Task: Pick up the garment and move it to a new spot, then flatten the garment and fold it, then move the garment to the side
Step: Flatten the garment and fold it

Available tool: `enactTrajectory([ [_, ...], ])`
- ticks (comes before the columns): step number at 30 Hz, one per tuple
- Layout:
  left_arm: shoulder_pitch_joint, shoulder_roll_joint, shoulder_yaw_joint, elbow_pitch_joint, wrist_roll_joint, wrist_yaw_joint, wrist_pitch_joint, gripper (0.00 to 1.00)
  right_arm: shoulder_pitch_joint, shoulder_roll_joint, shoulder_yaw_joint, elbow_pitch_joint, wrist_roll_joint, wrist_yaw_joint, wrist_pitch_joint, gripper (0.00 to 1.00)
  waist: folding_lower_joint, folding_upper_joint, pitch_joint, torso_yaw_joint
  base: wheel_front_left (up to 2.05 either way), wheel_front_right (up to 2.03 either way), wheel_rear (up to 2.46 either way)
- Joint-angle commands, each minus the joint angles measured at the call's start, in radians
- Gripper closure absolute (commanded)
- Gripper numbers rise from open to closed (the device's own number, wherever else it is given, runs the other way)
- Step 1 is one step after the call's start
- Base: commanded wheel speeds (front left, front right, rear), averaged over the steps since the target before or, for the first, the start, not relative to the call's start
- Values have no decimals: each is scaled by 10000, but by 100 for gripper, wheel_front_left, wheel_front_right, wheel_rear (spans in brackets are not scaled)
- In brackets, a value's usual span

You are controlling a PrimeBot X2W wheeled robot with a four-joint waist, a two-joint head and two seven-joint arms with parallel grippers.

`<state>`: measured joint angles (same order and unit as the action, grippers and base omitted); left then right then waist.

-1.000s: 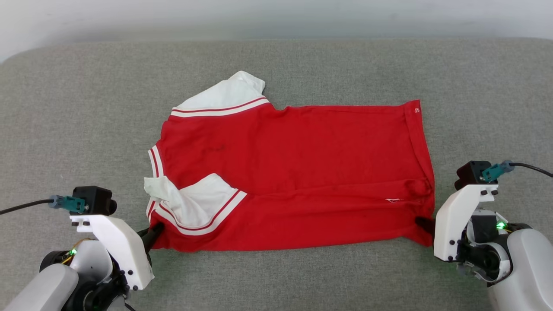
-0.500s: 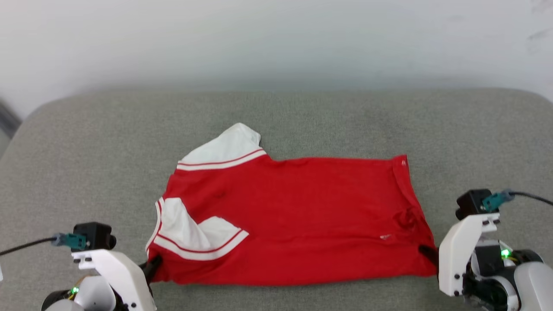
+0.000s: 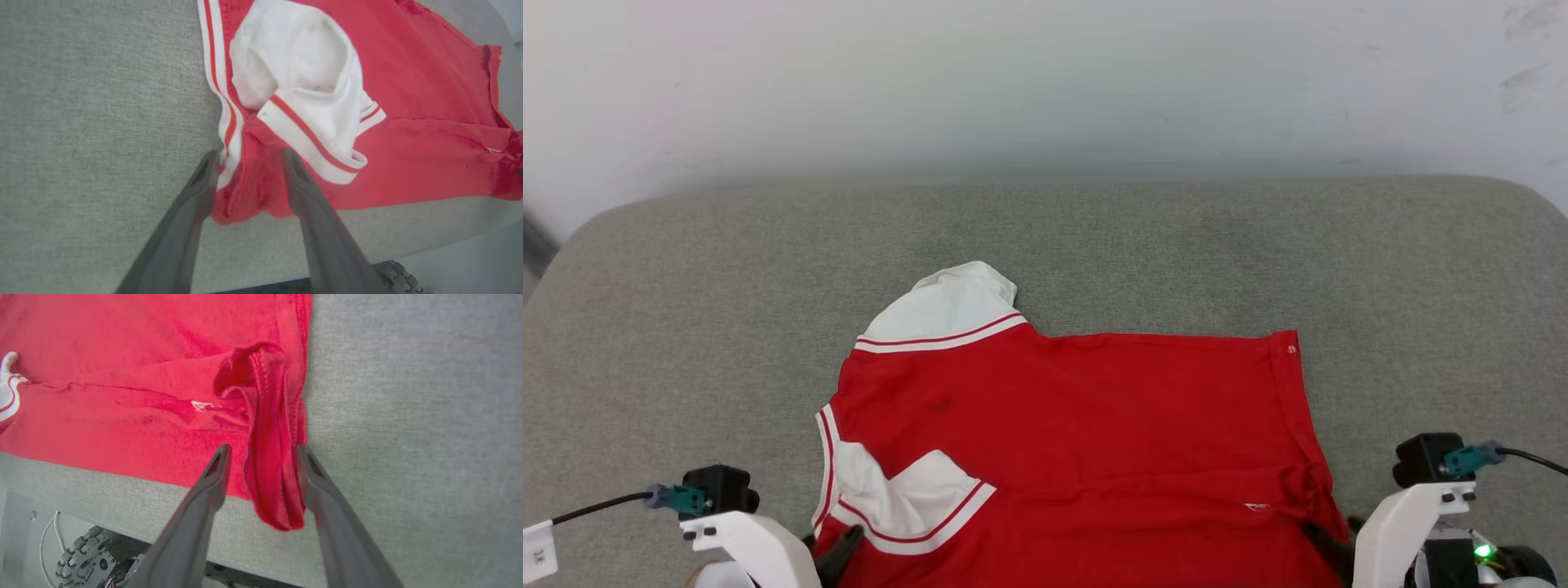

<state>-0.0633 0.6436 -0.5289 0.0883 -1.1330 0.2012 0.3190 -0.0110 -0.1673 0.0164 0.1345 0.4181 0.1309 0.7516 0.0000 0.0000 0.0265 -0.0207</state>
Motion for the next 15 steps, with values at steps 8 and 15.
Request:
enactTrajectory([
  [8, -741, -48, 485, 236, 855, -71, -1557, 0, -238, 83, 11, -711, -633, -4, -3579, 0, 0, 0, -76, -248, 0, 0, 0],
  [15, -1814, -102, 976, 70, 1694, 73, -2932, 0, -829, 420, -154, -1297, -1153, -4, -5409, 0, 0, 0, 370, -631, 0, 0, 0],
])
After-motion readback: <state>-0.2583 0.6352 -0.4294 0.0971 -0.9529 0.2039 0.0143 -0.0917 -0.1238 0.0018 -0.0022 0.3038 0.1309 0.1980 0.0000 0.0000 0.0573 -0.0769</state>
